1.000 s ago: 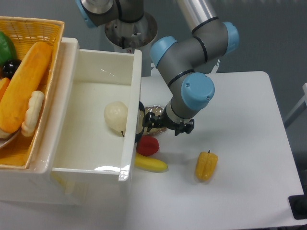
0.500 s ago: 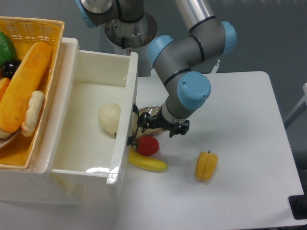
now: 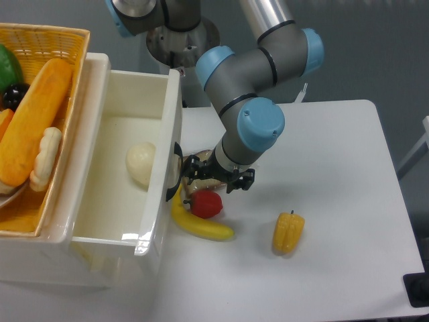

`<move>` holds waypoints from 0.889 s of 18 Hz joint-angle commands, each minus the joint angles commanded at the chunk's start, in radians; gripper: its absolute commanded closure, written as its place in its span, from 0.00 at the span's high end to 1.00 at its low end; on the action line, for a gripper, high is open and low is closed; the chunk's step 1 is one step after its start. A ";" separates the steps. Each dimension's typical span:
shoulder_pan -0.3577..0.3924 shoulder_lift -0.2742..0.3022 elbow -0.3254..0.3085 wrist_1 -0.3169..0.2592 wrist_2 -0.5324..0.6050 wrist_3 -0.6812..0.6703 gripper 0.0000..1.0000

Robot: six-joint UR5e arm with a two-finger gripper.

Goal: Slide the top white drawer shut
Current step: 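Push the drawer front with the gripper into the cabinet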

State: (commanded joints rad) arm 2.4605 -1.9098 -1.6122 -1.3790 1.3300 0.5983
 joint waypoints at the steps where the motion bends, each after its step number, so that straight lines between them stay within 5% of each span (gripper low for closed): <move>1: -0.002 0.003 0.000 0.000 0.000 0.000 1.00; 16: -0.060 0.032 -0.011 0.000 -0.040 -0.005 1.00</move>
State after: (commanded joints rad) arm 2.4007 -1.8776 -1.6230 -1.3790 1.2901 0.5937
